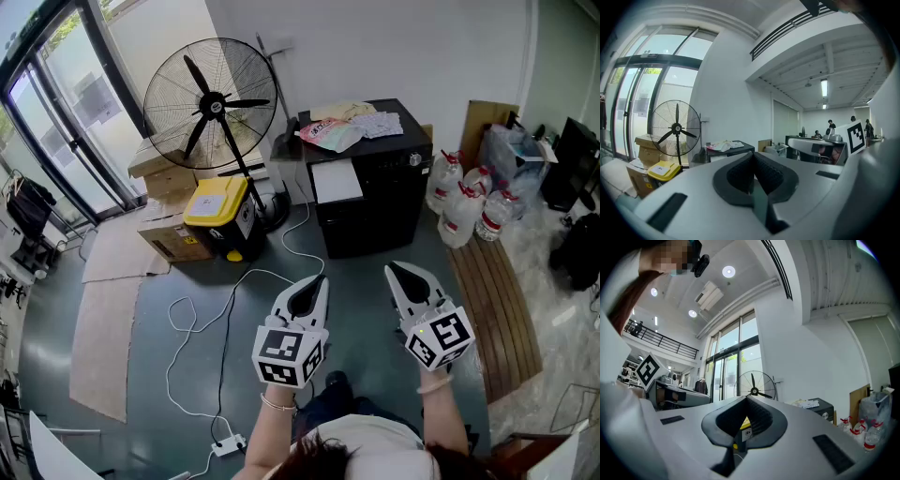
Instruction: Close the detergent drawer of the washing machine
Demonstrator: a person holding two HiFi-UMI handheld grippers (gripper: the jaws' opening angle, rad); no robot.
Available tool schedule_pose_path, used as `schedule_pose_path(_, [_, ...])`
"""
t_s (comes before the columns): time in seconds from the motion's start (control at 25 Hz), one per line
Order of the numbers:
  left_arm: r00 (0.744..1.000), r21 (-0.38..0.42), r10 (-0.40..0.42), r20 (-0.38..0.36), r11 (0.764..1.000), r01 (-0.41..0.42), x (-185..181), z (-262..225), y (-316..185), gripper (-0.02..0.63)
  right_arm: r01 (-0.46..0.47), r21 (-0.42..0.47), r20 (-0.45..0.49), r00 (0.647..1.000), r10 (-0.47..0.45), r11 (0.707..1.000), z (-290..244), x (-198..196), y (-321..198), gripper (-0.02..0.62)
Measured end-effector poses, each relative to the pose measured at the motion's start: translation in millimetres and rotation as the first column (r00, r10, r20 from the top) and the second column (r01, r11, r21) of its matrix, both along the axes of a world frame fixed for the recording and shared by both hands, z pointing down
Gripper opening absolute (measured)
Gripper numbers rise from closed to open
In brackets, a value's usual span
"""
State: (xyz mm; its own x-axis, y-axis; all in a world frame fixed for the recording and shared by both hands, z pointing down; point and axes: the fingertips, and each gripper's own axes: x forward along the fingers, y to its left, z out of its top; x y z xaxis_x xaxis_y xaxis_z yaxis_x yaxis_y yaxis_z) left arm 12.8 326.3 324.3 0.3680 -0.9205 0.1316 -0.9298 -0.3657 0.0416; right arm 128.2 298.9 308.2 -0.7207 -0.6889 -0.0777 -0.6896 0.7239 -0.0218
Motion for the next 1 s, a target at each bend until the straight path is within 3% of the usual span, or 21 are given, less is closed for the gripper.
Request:
schedule_pose_path(0.12, [1.000,-0.004,0.006,0.000,1.000,-0.006,-5,5,-3,0.018,-0.002,0.011,0.009,1.000,0.002,1.000,-1,-6,-2,0.026])
schedule_pose_path(0.36, [0.999,-0.007,0.032,-0.014,0.999,-0.032,-12,9,-16,0.018,0.004,0.027,0.126,0.992,-0.007,1.000,-8,-8,-9,0.028])
schedule_pose_path(1.0, [0.998,-0.022,0.060,-0.032,0.998,-0.061,-58,25,-79,0.018,-0.027,0.008,0.096,0.995,0.026,1.000,9,-50,-69,0.028])
